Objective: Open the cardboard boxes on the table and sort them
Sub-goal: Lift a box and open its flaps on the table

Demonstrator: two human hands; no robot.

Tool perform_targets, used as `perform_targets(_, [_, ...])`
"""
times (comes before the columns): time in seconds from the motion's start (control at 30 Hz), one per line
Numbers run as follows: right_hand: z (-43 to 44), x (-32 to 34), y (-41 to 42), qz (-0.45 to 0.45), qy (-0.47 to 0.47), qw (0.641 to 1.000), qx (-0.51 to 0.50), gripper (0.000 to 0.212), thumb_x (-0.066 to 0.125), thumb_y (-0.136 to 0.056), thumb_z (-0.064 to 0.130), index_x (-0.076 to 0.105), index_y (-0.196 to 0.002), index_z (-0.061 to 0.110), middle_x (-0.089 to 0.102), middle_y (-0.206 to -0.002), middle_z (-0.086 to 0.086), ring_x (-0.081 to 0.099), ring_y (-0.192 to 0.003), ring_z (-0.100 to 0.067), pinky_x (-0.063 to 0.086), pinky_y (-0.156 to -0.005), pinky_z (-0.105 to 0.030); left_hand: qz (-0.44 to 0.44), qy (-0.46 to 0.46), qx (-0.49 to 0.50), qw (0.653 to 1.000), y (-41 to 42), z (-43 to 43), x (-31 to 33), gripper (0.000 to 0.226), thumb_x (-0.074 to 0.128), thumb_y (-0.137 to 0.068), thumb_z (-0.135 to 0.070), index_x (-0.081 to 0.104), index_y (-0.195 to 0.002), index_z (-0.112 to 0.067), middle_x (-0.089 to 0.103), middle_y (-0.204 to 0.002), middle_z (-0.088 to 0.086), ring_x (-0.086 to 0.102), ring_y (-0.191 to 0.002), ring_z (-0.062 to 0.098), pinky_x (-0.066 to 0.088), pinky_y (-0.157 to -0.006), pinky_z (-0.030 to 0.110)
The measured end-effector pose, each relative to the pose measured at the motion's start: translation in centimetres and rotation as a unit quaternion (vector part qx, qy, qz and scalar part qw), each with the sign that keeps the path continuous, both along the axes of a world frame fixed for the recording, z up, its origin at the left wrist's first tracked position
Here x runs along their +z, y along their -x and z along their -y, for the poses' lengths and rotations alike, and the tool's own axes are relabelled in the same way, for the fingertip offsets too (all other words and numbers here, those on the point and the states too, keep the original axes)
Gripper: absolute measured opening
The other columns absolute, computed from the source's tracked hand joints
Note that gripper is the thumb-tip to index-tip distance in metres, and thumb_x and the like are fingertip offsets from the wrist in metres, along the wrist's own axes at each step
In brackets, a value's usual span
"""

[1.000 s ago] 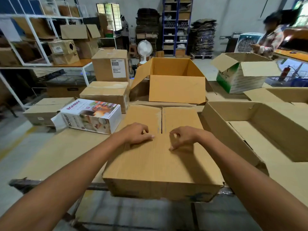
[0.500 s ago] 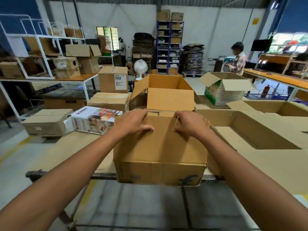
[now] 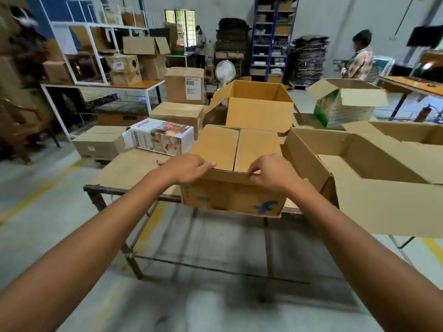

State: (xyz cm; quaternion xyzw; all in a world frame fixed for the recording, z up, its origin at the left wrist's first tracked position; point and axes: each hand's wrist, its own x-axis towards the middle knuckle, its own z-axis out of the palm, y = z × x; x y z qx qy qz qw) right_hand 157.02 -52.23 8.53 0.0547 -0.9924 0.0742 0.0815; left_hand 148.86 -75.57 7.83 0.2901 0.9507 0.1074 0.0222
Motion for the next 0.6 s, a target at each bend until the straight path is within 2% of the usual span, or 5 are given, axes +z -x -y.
perform_targets(0.07, [0.5,-1.8,-1.4,0.028,0.023,0.999,0.006,0.025,0.061,-0.087,0.028,0.073,-0.109,0.022,0.072,-0.105,-0.006,0.062,-0.088,-0.023,0.052,-0.074,-0.034,0.045,-0.008,-0.012,0.999,-1.3,0.4,-1.4,0.053,0.035,-0.104,-0.051,0.055,-0.069,-0.016,0.056,-0.070,0.002,0.054,-0.072,0.022,0.038,-0.064,0.033])
perform_targets(0.13, [0.8,-4.1,-2.7,0.057,0.054,0.997,0.011,0.028,0.062,-0.086,0.026,0.067,-0.113,0.020,0.070,-0.106,-0.010,0.059,-0.086,-0.024,0.045,-0.070,-0.033,0.072,-0.007,-0.016,0.997,-1.9,0.8,-3.5,0.045,0.043,-0.101,-0.051,0.070,-0.090,-0.016,0.066,-0.088,0.001,0.058,-0.086,0.023,0.046,-0.076,0.035])
perform_targets(0.3, [1.3,-10.9,-4.2,0.078,0.020,0.995,0.055,0.051,0.070,-0.080,0.034,0.052,-0.127,0.024,0.053,-0.129,-0.003,0.050,-0.121,-0.031,0.047,-0.091,-0.042,0.015,0.009,0.004,1.000,-1.7,0.5,-10.5,0.065,0.032,-0.080,-0.069,0.066,-0.105,-0.019,0.064,-0.109,0.010,0.057,-0.107,0.034,0.049,-0.089,0.047])
perform_targets(0.43, [1.0,-14.3,-3.4,0.170,-0.017,0.983,0.067,0.093,0.066,-0.079,0.067,0.027,-0.153,0.029,0.020,-0.161,-0.009,0.029,-0.141,-0.035,0.038,-0.109,-0.054,-0.040,-0.019,0.012,0.999,-0.1,-0.8,-15.1,0.047,0.055,-0.093,-0.041,0.057,-0.130,-0.012,0.049,-0.131,0.015,0.044,-0.124,0.035,0.040,-0.103,0.045])
perform_targets(0.6, [-0.9,-13.3,1.7,0.070,-0.005,0.997,-0.028,0.065,0.059,-0.091,0.051,0.039,-0.148,0.027,0.023,-0.162,-0.010,0.029,-0.142,-0.034,0.038,-0.109,-0.053,-0.117,-0.116,0.012,0.986,4.4,-3.5,-15.7,0.031,0.055,-0.095,-0.027,0.061,-0.118,-0.007,0.055,-0.118,0.013,0.052,-0.111,0.030,0.042,-0.094,0.038])
